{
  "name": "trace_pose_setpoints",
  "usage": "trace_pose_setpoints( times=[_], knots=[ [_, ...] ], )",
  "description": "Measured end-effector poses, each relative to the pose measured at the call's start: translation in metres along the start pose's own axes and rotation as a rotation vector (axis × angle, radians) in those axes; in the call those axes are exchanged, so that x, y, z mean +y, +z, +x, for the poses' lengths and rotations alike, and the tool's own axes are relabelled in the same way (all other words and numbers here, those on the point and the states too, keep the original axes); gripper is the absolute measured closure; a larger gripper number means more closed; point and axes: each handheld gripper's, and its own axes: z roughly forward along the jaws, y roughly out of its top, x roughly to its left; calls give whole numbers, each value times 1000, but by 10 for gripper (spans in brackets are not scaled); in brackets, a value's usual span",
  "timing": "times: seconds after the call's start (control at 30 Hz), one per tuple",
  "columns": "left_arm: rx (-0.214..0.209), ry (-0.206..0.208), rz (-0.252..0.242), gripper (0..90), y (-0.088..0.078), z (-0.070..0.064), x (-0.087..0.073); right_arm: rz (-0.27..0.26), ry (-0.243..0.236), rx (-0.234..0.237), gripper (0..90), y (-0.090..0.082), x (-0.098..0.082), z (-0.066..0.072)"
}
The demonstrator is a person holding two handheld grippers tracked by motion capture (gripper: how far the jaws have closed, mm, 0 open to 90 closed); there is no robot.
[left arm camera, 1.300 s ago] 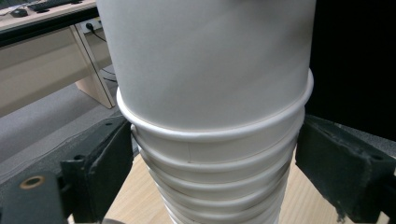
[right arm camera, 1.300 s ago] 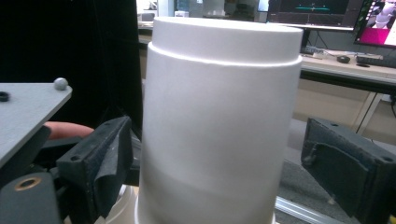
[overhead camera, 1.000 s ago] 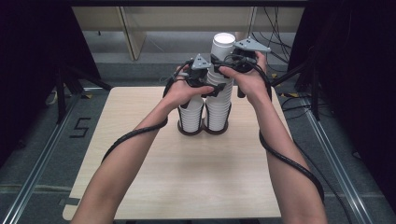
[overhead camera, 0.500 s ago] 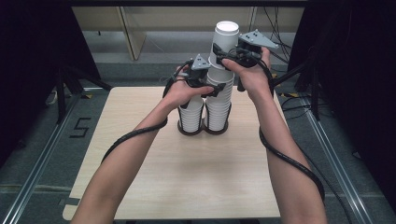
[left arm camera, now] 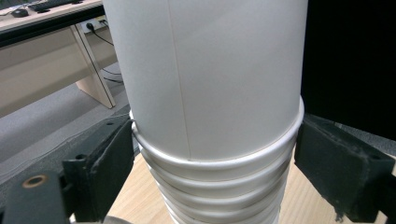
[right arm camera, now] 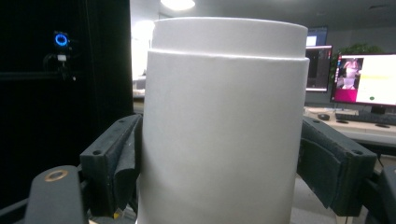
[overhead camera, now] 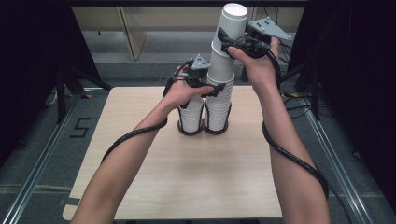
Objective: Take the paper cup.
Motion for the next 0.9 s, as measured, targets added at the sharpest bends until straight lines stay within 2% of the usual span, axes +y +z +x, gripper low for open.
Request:
trace_pose_setpoints(
  times=[0.13, 0.37, 0.4, 0.43, 0.47, 0.5, 0.6, 0.67, 0.7, 0.73, 0.8, 0.83, 0.87, 0.9],
  knots=[
    [-1, 1, 3, 122, 0, 0, 0, -36, 7, 1, 203, -7, 6, -1],
    [0, 12, -11, 125, -2, 0, -1, -51, -10, 0, 203, -25, 9, -7],
    [8, 13, -20, 84, -3, 0, 0, -47, -13, -7, 203, -34, 8, -12],
    [6, -11, -39, 68, -7, -1, 2, -53, -14, -7, 203, -39, 7, -15],
    [6, -11, -39, 53, -7, -1, 2, -53, -14, -7, 203, -39, 7, -15],
    [3, -9, -44, 43, -9, -3, 4, -47, -7, -12, 203, -50, 7, -19],
    [7, 11, -69, 31, -21, -8, 12, -50, -11, -16, 203, -58, 6, -23],
    [22, 25, -87, 27, -35, -12, 18, -38, -28, -29, 203, -70, 1, -31],
    [22, 25, -87, 27, -35, -12, 18, -32, -35, -34, 203, -73, -2, -33],
    [30, 27, -94, 28, -45, -14, 19, -28, -34, -39, 203, -76, -5, -34],
    [27, 29, -96, 27, -51, -15, 18, -18, -37, -43, 203, -79, -10, -36],
    [27, 23, -96, 28, -57, -16, 17, -7, -35, -44, 203, -82, -15, -38],
    [30, 19, -87, 34, -63, -16, 15, 14, -42, -52, 203, -86, -28, -41],
    [29, 16, -85, 34, -66, -17, 13, 14, -42, -52, 203, -86, -28, -41]
  ],
)
